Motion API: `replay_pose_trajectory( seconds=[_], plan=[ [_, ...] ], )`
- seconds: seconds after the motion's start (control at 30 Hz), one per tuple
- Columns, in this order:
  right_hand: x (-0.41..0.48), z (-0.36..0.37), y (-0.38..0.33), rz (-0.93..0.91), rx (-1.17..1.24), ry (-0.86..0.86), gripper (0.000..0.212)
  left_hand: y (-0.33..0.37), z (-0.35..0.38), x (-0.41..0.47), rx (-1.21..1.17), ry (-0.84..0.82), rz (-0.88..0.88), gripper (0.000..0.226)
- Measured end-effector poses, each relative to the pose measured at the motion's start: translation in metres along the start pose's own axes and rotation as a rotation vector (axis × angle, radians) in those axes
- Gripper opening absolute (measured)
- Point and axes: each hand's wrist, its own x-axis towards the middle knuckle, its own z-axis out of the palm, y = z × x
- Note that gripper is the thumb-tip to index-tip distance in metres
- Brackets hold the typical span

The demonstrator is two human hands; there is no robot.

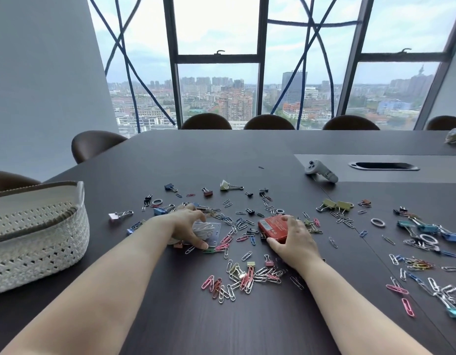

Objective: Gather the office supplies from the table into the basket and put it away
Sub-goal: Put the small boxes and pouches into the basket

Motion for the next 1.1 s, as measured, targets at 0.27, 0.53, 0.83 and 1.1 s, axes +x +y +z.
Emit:
replay_pose_trajectory(
  seconds=[0.27, 0.53, 0.83, 1.1],
  plan=[
    [0.002, 0.001, 0.001, -0.03, -0.021, 0.016, 0.07, 0.004, -0.009, 0.003, -0.06, -0.023, -0.063, 0.088],
    [0.002, 0.002, 0.002, -0.04, 0.006, 0.023, 0.07, 0.003, -0.001, -0.016, -0.093, 0.242, 0.058, 0.075],
    [-0.008, -0.008, -0.004, -0.023, 0.154, 0.107, 0.083, 0.01, -0.031, -0.071, -0.106, 0.725, -0.052, 0.066],
    [-0.015, -0.027, -0.03, -0.174, 0.194, 0.055, 0.078, -0.021, -0.054, -0.149, -0.285, 1.069, -0.098, 0.059]
  ],
)
